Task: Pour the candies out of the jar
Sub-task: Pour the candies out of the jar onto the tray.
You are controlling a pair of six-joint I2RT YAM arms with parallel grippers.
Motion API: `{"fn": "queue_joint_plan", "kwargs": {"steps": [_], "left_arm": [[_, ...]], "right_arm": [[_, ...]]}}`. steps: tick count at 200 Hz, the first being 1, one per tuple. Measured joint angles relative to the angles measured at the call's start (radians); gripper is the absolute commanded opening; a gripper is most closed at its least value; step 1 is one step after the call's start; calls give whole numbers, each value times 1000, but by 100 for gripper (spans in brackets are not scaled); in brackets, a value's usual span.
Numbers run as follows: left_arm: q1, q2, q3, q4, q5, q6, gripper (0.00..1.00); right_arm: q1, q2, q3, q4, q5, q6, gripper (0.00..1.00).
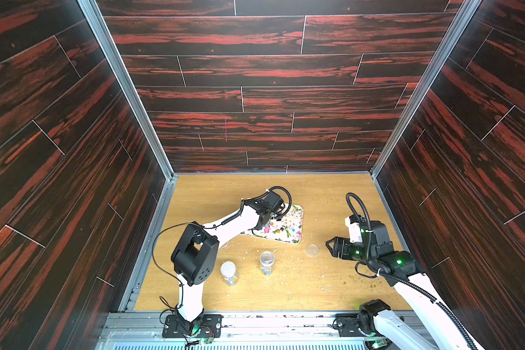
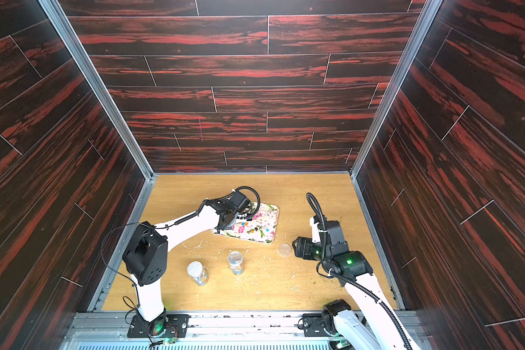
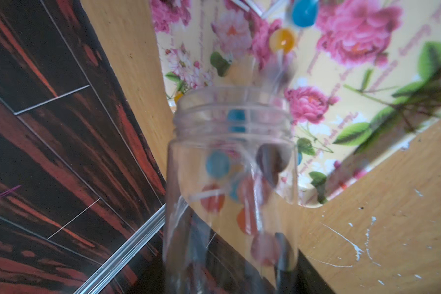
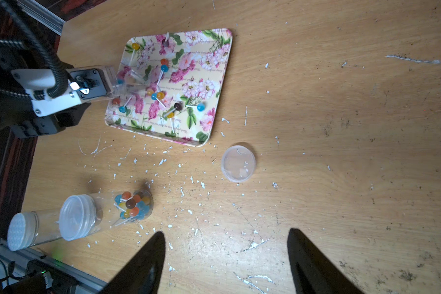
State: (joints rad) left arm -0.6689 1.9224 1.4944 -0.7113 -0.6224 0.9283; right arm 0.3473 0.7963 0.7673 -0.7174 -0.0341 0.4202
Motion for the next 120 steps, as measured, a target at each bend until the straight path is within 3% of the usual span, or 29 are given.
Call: {"fn": "queue_joint_plan", "kwargs": {"steps": [120], "left_arm": [[-6, 3, -22, 0, -30, 26, 45]], "right_arm": [[0, -6, -3, 0, 0, 10, 78]]}}
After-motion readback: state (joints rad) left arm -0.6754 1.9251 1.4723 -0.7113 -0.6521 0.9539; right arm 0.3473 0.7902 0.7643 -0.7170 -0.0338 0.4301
